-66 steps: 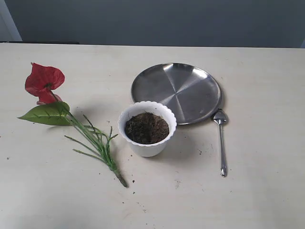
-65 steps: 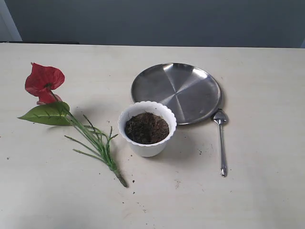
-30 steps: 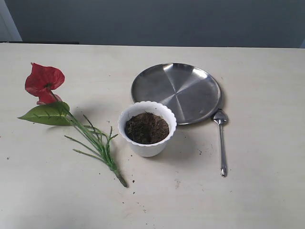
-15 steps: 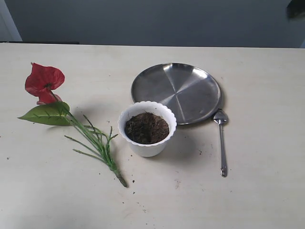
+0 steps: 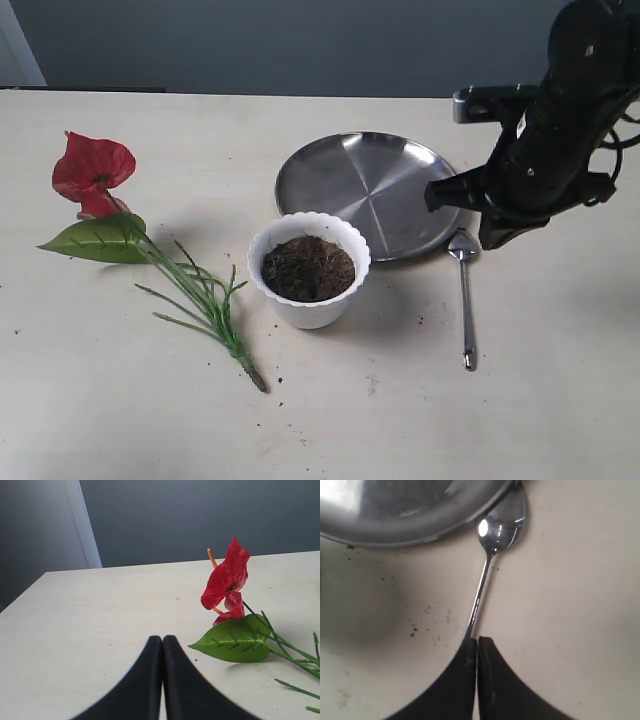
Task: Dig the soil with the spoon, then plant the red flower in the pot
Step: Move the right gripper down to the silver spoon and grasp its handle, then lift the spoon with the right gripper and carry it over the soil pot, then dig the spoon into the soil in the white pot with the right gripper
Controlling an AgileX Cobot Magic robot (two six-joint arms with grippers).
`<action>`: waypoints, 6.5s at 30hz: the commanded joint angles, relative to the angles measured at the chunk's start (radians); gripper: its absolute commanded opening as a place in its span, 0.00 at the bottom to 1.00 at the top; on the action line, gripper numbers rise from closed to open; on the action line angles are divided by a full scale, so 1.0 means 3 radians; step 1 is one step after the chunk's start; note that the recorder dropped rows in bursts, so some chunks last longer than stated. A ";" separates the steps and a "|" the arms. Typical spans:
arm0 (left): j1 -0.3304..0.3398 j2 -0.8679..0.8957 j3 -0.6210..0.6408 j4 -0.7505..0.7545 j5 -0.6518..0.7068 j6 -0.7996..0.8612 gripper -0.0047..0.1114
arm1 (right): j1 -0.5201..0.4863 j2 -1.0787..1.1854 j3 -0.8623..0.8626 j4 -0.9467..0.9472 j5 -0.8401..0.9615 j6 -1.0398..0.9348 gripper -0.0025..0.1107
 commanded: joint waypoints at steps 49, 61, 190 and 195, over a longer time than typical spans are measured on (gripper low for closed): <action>-0.0024 -0.0018 -0.0012 -0.0025 -0.0009 -0.0005 0.04 | -0.0004 0.0839 0.0717 0.0349 -0.0878 0.0021 0.07; -0.0024 -0.0018 -0.0012 -0.0025 -0.0009 -0.0005 0.04 | -0.0004 0.0534 0.0716 0.0307 -0.0595 -0.0063 0.02; -0.0024 -0.0018 -0.0012 -0.0025 -0.0009 -0.0005 0.04 | 0.2736 0.0171 0.0473 -0.3610 0.0752 -0.0615 0.02; -0.0024 -0.0018 -0.0012 -0.0025 -0.0009 -0.0005 0.04 | 0.2736 0.0148 0.0467 -0.3767 0.1028 -0.0399 0.02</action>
